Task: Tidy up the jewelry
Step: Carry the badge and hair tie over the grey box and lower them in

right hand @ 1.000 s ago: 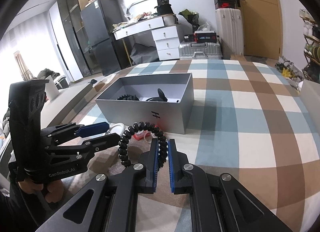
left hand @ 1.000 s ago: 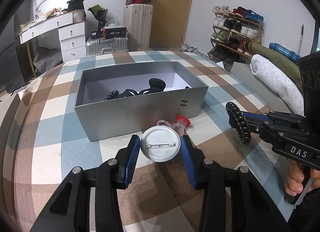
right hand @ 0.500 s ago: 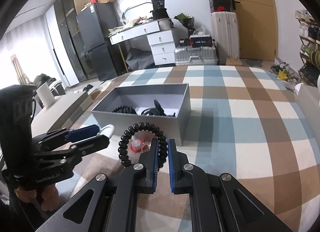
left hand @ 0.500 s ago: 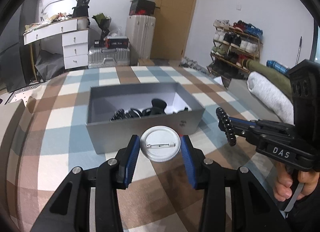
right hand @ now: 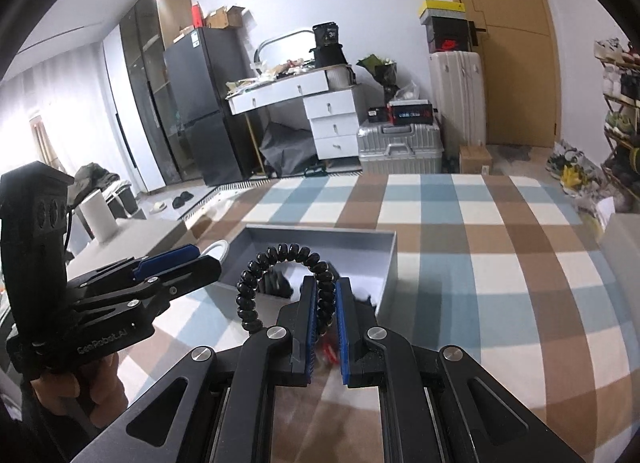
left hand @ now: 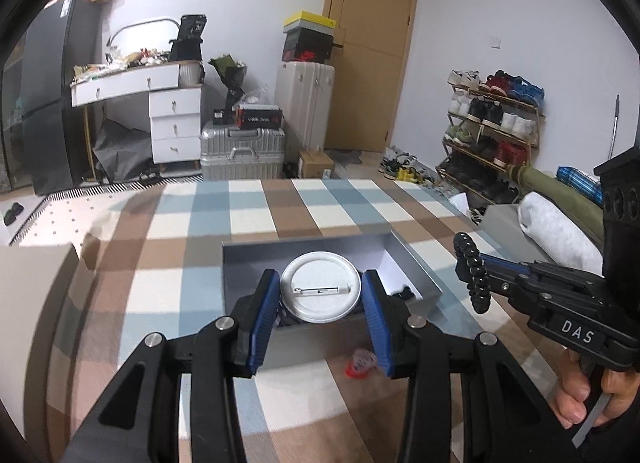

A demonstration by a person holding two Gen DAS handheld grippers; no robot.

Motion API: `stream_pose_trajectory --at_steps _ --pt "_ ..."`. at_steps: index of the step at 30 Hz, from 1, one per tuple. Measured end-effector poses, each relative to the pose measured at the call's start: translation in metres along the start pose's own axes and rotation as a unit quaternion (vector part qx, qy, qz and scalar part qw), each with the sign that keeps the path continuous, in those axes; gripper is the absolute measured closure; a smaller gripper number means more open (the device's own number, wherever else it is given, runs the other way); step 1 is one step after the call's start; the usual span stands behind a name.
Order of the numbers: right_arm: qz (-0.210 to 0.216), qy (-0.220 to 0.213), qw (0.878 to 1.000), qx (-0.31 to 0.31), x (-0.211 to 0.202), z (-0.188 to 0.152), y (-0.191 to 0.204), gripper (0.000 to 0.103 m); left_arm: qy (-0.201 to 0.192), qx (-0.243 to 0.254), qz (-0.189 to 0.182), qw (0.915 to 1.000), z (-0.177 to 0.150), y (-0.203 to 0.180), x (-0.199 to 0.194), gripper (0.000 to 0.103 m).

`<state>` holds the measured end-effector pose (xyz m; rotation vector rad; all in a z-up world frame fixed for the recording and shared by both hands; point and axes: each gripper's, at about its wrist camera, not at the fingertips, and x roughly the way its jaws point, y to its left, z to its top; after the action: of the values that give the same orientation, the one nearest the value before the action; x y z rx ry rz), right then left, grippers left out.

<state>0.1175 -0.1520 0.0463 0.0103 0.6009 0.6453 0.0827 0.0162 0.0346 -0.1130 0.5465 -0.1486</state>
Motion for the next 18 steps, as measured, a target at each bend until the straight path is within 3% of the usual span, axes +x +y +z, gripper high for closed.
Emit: stream_pose_trajectory --at_steps 9,18 --pt "-0.001 -0.007 1.0 0.005 0.022 0.016 -0.002 0.094 0.006 -0.015 0.015 0.9998 0.002 0.014 0.017 0.067" --pt "-0.004 0.013 1.0 0.025 0.052 0.014 -0.01 0.095 0.029 -0.041 0.022 0.9985 -0.005 0.022 0.03 0.067"
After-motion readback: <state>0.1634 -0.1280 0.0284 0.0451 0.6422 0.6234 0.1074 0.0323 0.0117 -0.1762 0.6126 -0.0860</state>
